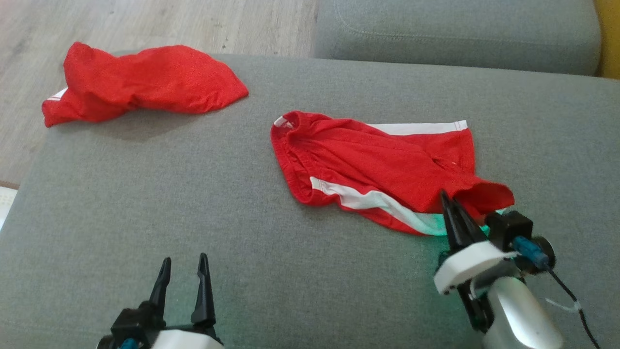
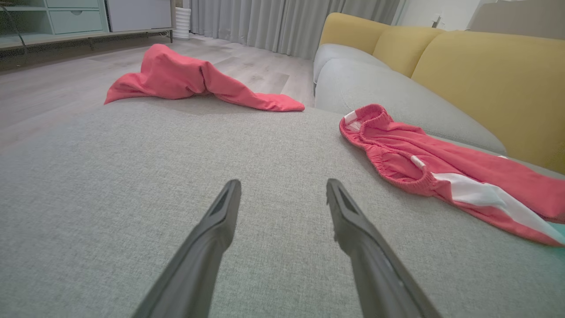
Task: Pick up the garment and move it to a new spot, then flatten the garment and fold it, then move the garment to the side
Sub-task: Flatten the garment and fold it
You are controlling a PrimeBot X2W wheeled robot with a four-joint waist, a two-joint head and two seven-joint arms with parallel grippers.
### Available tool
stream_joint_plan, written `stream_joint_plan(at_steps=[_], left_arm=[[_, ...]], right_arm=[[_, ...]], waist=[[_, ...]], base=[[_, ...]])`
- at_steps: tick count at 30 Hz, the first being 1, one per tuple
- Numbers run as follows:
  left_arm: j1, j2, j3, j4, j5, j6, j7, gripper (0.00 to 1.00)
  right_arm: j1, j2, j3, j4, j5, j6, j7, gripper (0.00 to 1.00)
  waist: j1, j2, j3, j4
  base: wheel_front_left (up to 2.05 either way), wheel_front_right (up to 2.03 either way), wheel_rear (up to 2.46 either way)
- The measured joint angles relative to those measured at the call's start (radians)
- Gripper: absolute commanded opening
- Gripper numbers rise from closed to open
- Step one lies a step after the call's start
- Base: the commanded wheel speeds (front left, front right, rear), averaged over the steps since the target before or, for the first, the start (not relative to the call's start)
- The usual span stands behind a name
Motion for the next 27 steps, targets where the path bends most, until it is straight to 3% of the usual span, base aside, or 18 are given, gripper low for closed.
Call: stream_joint_plan(at_steps=[7, 11, 17, 23, 27], left_arm=[[0.005, -0.001, 0.011, 0.001, 0.003, 0.000, 0.000, 1.00], [0.011, -0.001, 0.016, 0.000, 0.003, 0.000, 0.000, 1.00], [0.015, -0.009, 0.010, -0.001, 0.009, -0.012, 0.000, 1.00], [-0.002, -0.016, -0.002, 0.001, 0.019, -0.022, 0.000, 1.00], [-0.028, -0.017, -0.003, 0.000, 0.024, -0.025, 0.000, 1.00]], right_arm=[[0.009, 0.000, 0.095, -0.200, 0.098, 0.000, 0.002, 0.00], [0.024, 0.000, 0.063, -0.249, 0.129, 0.000, 0.043, 0.00], [-0.009, 0.000, -0.123, -0.136, 0.065, 0.000, 0.093, 0.00], [-0.149, 0.000, -0.321, 0.021, -0.050, 0.000, 0.096, 0.00], [-0.237, -0.006, -0.389, 0.108, -0.120, 0.000, 0.091, 0.00]], waist=[[-0.0001, 0.0000, -0.028, -0.006], [-0.0001, 0.0000, -0.033, -0.006], [-0.0001, 0.0000, -0.007, 0.010], [0.0000, 0.0000, 0.039, 0.038], [0.0000, 0.0000, 0.076, 0.055]], base=[[0.00, 0.00, 0.00], [0.00, 0.00, 0.00], [0.00, 0.00, 0.00], [0.00, 0.00, 0.00], [0.00, 0.00, 0.00]])
